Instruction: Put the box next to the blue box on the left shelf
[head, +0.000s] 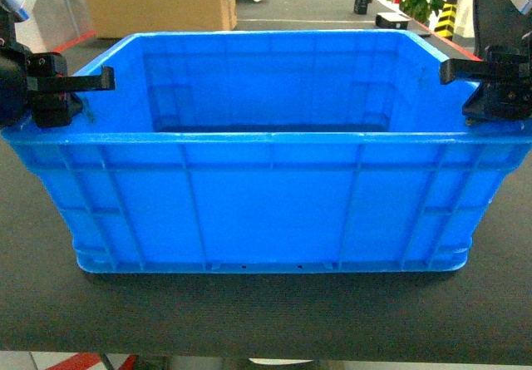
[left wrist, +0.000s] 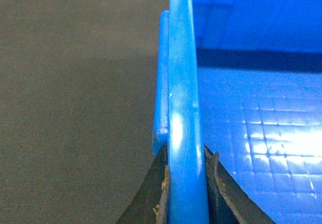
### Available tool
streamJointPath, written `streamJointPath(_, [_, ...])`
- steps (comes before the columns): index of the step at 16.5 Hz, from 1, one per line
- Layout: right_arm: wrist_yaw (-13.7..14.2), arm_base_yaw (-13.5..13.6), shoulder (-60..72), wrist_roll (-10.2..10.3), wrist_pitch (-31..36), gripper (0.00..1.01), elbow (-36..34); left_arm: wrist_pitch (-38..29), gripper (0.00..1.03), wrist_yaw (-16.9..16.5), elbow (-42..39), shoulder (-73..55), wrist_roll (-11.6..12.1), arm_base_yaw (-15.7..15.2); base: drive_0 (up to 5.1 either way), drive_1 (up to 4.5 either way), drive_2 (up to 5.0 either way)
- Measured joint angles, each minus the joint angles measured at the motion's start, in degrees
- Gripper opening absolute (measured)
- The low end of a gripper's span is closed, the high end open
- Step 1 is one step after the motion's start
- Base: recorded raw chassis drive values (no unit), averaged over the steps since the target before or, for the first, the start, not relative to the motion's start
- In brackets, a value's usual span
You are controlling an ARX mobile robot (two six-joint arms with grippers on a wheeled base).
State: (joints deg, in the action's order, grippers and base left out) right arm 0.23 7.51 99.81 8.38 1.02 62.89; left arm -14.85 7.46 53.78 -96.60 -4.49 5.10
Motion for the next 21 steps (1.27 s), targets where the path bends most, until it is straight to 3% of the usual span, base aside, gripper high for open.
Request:
streamJointPath(3, [0.3,0.1,-1.4,0.7,3.7,0.09,-2.5,-4.0,0.12,1.2,-2.1,1.0,1.5,0.2,0.0,0.0,0.0])
streamJointPath(9, [3.8,1.6,-19.2,0.5,10.3,0.09,-10.0,-10.6,0.12,1.0,-8.5,17.6,2.1,0.9,0.0,0.0,0.0])
streamJointPath(12, [7.5,2.7,-23.7,-1.3,14.5,0.09,-15.0,-12.4,0.12,2.1,-12.0,22.4,3.2,1.8,0.0,0.0,0.0])
streamJointPath(21, [7.8,2.7,-24.1,-2.1,14.8,0.09,-15.2,-12.3,0.12,1.9,-12.0,22.3,3.4,1.8,-0.1,-0.14,-0.1])
